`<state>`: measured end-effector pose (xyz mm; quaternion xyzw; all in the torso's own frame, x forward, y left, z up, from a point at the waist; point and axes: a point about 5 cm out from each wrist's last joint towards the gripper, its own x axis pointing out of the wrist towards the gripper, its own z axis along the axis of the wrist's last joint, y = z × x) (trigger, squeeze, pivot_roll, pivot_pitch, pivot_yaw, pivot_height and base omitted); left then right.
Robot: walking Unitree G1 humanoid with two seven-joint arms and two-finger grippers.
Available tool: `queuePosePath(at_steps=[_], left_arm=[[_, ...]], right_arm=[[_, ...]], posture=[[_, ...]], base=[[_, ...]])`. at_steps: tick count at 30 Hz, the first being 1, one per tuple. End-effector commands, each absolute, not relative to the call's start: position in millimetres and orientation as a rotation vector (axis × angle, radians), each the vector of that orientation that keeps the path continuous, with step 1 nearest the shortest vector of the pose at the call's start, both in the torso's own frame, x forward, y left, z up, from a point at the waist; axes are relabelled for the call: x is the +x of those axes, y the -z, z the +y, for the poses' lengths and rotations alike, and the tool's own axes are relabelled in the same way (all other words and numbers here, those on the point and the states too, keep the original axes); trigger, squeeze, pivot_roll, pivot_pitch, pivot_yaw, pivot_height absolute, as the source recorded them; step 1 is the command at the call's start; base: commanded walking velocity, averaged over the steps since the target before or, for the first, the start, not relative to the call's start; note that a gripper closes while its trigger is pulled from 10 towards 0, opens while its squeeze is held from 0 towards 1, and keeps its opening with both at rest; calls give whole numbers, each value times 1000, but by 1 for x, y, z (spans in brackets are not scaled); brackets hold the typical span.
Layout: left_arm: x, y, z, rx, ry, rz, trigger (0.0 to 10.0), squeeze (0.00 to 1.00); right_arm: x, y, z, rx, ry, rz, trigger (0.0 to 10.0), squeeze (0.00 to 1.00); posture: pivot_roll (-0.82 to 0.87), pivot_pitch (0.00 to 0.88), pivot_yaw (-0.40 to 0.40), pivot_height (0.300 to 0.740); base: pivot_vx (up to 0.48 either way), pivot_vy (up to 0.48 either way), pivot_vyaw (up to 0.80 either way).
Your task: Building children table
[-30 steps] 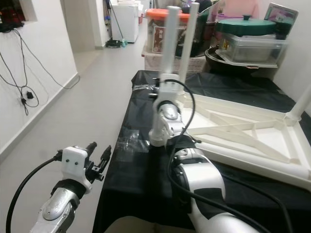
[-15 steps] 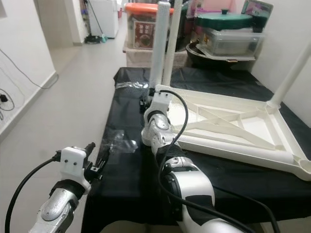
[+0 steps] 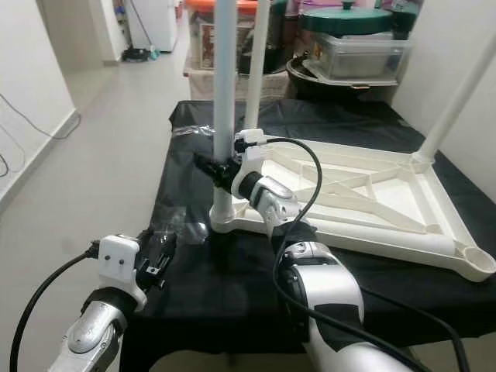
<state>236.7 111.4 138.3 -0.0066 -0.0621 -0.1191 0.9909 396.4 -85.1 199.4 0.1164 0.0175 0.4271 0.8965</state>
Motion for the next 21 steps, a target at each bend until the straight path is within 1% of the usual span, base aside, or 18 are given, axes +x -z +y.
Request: queuePosePath(at_steps=[1, 2, 4, 6, 8, 9, 12, 13, 14, 17, 18, 19, 21], left_arm=[[236, -137, 111, -1, 234, -114, 10000, 0], [236, -137, 111, -1, 233, -114, 10000, 0], [236, -137, 111, -1, 233, -114, 10000, 0], [235, -137, 110, 0, 231, -113, 10000, 0], [235, -137, 110, 0, 231, -113, 10000, 0], [235, -137, 111, -1, 228, -114, 10000, 0], [235, -137, 111, -1, 226, -116, 10000, 0], [235, -137, 111, -1, 224, -118, 10000, 0], [235, -137, 112, -1, 223, -117, 10000, 0], [235, -137, 112, 0, 222, -117, 10000, 0], [235, -137, 112, 1, 221, -117, 10000, 0], [235, -137, 112, 1, 221, -117, 10000, 0], [235, -137, 112, 0, 222, -116, 10000, 0]], right_arm=[[391, -195, -70, 239, -981, 77, 10000, 0], [387, -196, -70, 231, -1099, 88, 10000, 0], [387, -196, -70, 231, -1099, 88, 10000, 0], [377, -200, -71, 250, -1338, 93, 10000, 0], [377, -200, -71, 250, -1338, 93, 10000, 0], [371, -207, -67, 291, -1474, 58, 10000, 0], [370, -208, -66, 307, -1501, 46, 10000, 0], [367, -208, -64, 324, -1535, 44, 9216, 0], [365, -206, -63, 325, -1564, 50, 0, 0], [364, -203, -62, 315, -1573, 54, 0, 0], [366, -199, -59, 266, -1517, 56, 0, 0], [366, -199, -59, 266, -1517, 56, 0, 0], [372, -195, -54, 163, -1349, 42, 0, 0]], posture=[[25, 0, -33, 740], [23, 0, -34, 740], [23, 0, -34, 740], [28, 0, -42, 740], [28, 0, -42, 740], [31, 0, -48, 740], [31, 0, -48, 740], [31, 0, -48, 740], [31, 0, -48, 740], [34, 0, -46, 740], [31, 0, -43, 740], [31, 0, -43, 740], [28, 0, -44, 740]], base=[[0, 0, 0], [0, 0, 0], [0, 0, 0], [0, 0, 0], [0, 0, 0], [0, 0, 0], [0, 0, 0], [0, 0, 0], [0, 0, 0], [0, 0, 0], [0, 0, 0], [0, 0, 0], [0, 0, 0]])
